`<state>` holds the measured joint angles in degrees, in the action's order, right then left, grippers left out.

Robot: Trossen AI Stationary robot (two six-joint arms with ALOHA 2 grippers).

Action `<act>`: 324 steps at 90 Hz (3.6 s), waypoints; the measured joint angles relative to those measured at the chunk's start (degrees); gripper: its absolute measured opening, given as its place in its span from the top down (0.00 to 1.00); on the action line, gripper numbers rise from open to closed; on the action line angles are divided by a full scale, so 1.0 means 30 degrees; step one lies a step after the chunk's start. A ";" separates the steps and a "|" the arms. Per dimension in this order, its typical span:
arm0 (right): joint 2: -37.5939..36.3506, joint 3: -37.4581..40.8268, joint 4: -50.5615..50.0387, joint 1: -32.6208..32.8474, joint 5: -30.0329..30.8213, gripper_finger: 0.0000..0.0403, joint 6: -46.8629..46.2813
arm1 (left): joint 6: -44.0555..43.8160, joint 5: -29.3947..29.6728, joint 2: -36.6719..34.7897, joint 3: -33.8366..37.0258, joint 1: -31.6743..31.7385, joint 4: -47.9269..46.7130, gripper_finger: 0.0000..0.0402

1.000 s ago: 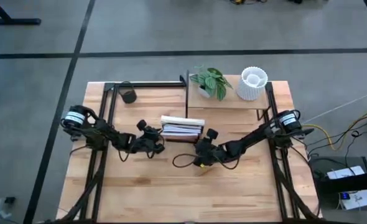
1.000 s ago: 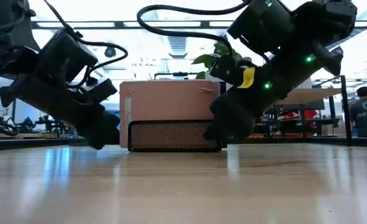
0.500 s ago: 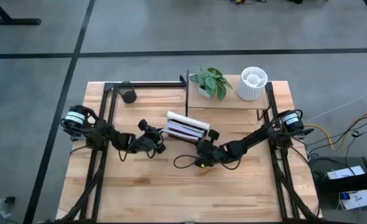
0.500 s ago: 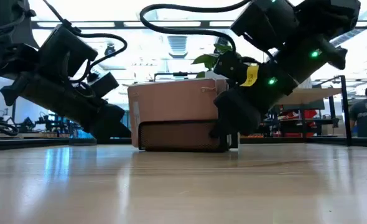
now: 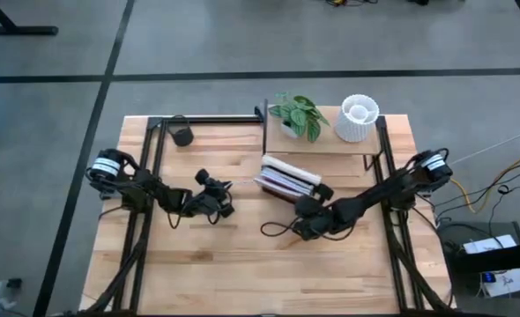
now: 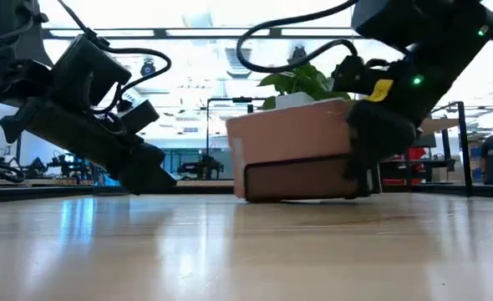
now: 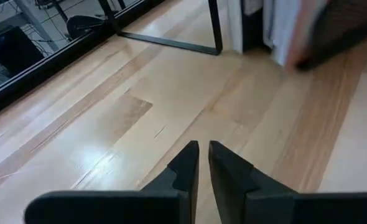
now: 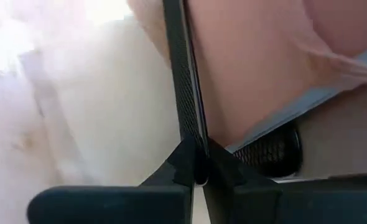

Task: Stock shelves
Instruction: Move the black mesh bookshelf to the top left of the table

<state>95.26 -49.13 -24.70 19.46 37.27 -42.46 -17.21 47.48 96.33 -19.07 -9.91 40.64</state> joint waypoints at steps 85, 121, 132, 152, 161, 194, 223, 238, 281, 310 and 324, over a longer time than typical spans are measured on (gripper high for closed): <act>0.0022 -0.0021 0.3854 0.0175 -0.3631 1.00 0.3675 | 0.1166 0.0015 -0.1457 0.0015 0.0000 -0.2320 0.95; 0.1544 -0.0058 0.8916 -0.0618 -0.4706 1.00 0.7673 | 0.1387 0.0051 -0.4638 0.0015 0.0007 -0.6521 0.95; 0.1934 -0.0058 1.0351 -0.1151 -0.4797 1.00 0.8677 | 0.1443 0.0051 -0.5953 0.0015 0.0000 -0.8559 0.95; 0.1960 -0.0072 1.2577 -0.2458 -0.5102 1.00 1.0410 | 0.0760 0.0044 -0.8414 0.0015 0.0000 -1.1587 0.95; 0.2092 -0.0073 1.3379 -0.3113 -0.5148 1.00 1.0877 | 0.0557 0.0043 -0.9168 0.0015 0.0000 -1.2244 0.95; 0.5116 -0.2818 1.4239 -0.4572 -0.6570 1.00 1.2337 | 0.0249 -0.1504 -1.1177 0.0044 -0.0622 -1.4712 0.95; 0.7716 -0.7907 1.0984 -0.4673 -0.6772 1.00 1.3748 | -0.3568 -0.1924 -1.3493 0.0045 -0.2532 -2.0374 0.95; 0.8305 -0.8938 1.0108 -0.4818 -0.7008 1.00 1.4216 | -0.5879 -0.2651 -1.4836 0.0029 -0.3060 -2.3914 0.95; 0.8575 -0.9784 0.9979 -0.6995 -0.8387 1.00 1.6834 | -0.6466 -0.4757 -1.6607 0.0029 -0.3134 -2.4974 0.95; 0.8575 -0.9777 1.0073 -0.7801 -0.8368 1.00 1.6281 | -0.7696 -0.7684 -1.6568 -0.0195 -0.3143 -2.5878 0.95; 0.8575 -0.9748 1.0396 -0.7839 -0.8406 1.00 1.6346 | -0.7891 -0.7663 -1.6565 -0.0328 -0.3147 -2.5365 0.95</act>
<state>120.99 -78.37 6.49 -4.05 12.05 6.58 -40.88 24.49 46.64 -20.05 -19.35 -35.46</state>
